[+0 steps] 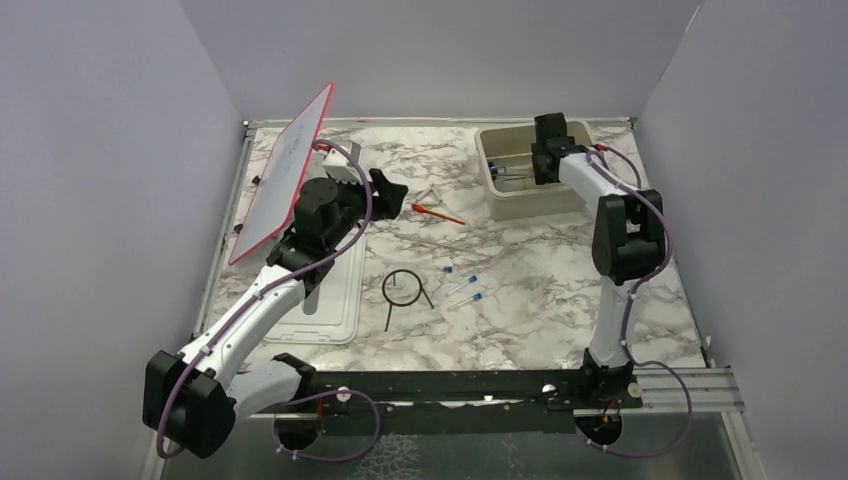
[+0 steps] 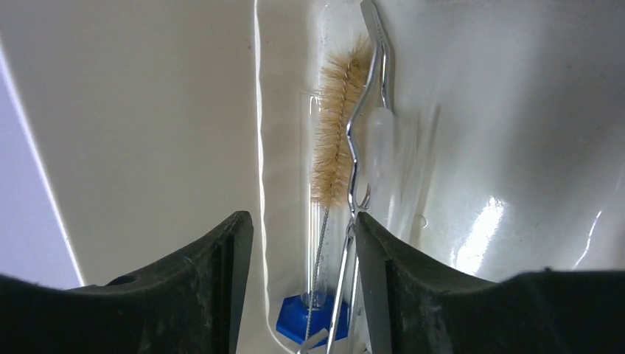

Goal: Organize the chemistry lab equipment

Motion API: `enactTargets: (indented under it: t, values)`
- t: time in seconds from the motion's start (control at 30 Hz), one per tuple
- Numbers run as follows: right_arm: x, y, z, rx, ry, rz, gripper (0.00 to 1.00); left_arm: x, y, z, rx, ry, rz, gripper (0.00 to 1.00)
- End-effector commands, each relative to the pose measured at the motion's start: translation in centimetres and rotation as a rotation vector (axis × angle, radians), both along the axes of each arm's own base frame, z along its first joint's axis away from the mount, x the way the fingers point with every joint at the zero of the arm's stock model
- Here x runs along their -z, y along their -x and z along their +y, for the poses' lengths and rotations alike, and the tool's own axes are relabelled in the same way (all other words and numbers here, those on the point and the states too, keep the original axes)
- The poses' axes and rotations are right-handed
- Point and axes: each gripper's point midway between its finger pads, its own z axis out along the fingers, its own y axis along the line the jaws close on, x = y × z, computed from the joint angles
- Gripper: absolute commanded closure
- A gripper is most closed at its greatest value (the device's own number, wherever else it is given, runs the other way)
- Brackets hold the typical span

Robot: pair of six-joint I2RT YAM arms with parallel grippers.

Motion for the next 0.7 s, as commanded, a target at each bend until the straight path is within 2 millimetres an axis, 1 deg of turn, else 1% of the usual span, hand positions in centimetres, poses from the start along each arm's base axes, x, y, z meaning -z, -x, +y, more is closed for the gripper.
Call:
enactTargets:
  t: [0.0, 0.07, 0.17, 0.23, 0.3, 0.4, 0.47, 0.57, 0.6, 0.67]
  values:
    - [-4.4, 0.1, -0.4, -0.028, 0.027, -0.066, 0.40, -0.4, -0.2, 0.4, -0.022, 0.000, -0.013, 0.28]
    - [-5.8, 0.6, -0.6, -0.042, 0.043, -0.083, 0.38, -0.5, -0.2, 0.4, -0.022, -0.001, -0.013, 0.28]
    - [-8.4, 1.2, -0.9, -0.098, 0.115, -0.112, 0.37, -0.5, -0.2, 0.5, -0.027, -0.004, -0.008, 0.28]
    - [-10.6, 1.4, -0.7, -0.186, 0.188, -0.144, 0.37, -0.6, -0.2, 0.5, -0.028, -0.005, -0.006, 0.28]
    - [-12.6, 1.6, 0.0, -0.307, 0.263, -0.181, 0.37, -0.6, -0.1, 0.5, -0.030, -0.006, -0.001, 0.28]
    - [-15.4, 2.1, 2.3, -0.573, 0.388, -0.252, 0.38, -0.8, 0.0, 0.6, -0.029, -0.004, -0.003, 0.28]
    - [-17.1, 2.8, 4.5, -0.759, 0.444, -0.307, 0.40, -1.1, 0.2, 0.7, -0.030, 0.000, -0.010, 0.28]
    - [-18.8, 4.8, 8.5, -1.038, 0.495, -0.384, 0.42, -2.0, 0.4, 1.0, -0.036, 0.002, -0.024, 0.28]
    - [-19.4, 5.6, 9.8, -1.111, 0.521, -0.407, 0.42, -2.3, 0.4, 1.1, -0.039, 0.001, -0.030, 0.28]
    - [-19.9, 7.2, 12.6, -1.238, 0.575, -0.434, 0.42, -2.9, 0.7, 1.3, -0.046, 0.000, -0.042, 0.28]
